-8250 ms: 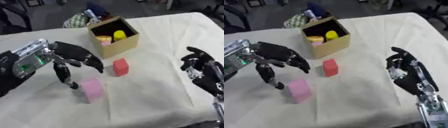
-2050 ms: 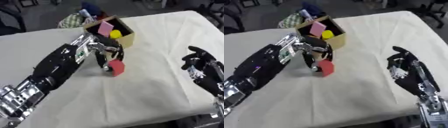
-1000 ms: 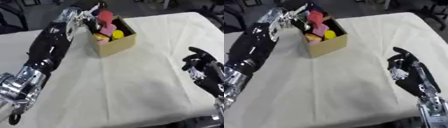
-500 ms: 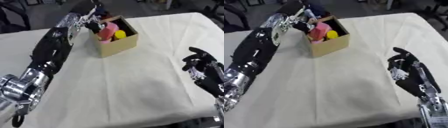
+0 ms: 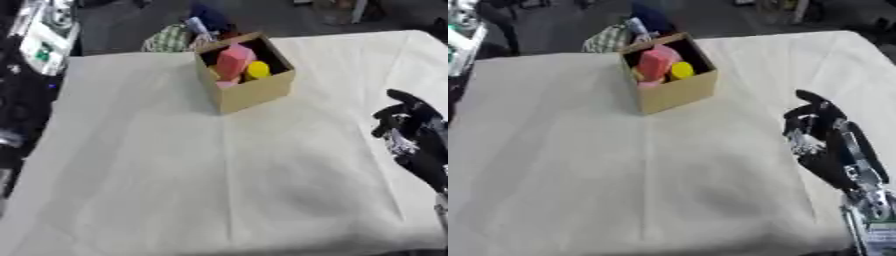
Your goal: Pick up objects on the table and place them in the box.
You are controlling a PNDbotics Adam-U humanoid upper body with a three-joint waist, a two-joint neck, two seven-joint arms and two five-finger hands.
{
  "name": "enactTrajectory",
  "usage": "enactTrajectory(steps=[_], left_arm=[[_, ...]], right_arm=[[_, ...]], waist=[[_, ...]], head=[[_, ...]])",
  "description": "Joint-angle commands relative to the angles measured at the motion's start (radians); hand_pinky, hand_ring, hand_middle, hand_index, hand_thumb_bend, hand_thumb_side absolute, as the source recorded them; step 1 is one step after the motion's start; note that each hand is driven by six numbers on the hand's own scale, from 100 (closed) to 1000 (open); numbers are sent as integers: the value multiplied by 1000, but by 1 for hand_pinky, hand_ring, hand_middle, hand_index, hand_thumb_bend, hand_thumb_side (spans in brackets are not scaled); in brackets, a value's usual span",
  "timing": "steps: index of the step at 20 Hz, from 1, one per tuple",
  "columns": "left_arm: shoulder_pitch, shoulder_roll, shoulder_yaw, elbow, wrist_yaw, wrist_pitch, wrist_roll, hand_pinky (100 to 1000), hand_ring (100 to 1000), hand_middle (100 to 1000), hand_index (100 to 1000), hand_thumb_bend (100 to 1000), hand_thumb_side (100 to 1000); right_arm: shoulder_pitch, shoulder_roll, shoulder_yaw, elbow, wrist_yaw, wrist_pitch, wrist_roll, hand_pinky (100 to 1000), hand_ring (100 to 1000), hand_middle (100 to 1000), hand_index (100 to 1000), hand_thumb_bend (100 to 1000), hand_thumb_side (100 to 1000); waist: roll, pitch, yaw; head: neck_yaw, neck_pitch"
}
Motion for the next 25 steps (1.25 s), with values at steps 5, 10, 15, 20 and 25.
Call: enactTrajectory(steps=[5,10,15,20,25], left_arm=[[390,-63,175,-284,257,32,241,715,721,733,795,100,472],[511,-268,184,-313,325,4,238,700,711,735,806,100,597],[548,-369,166,-303,351,-35,190,702,720,749,824,100,633],[562,-385,165,-298,351,-45,176,702,718,747,826,100,635],[573,-392,173,-301,350,-44,189,700,713,743,826,100,634]], right_arm=[[-25,-13,-15,-18,5,3,-64,556,528,605,881,100,450],[-20,2,0,-14,-19,7,-89,554,532,609,883,100,445],[-10,14,10,-9,-36,12,-104,554,537,619,882,100,440],[-6,15,10,-8,-44,12,-101,554,546,624,882,100,440],[-12,9,-1,-8,-38,13,-106,556,556,636,883,100,443]], waist=[[-21,-3,45],[-32,14,71],[-38,23,76],[-38,22,74],[-37,19,72]], head=[[32,-3],[66,-3],[80,-3],[71,-3],[70,-3]])
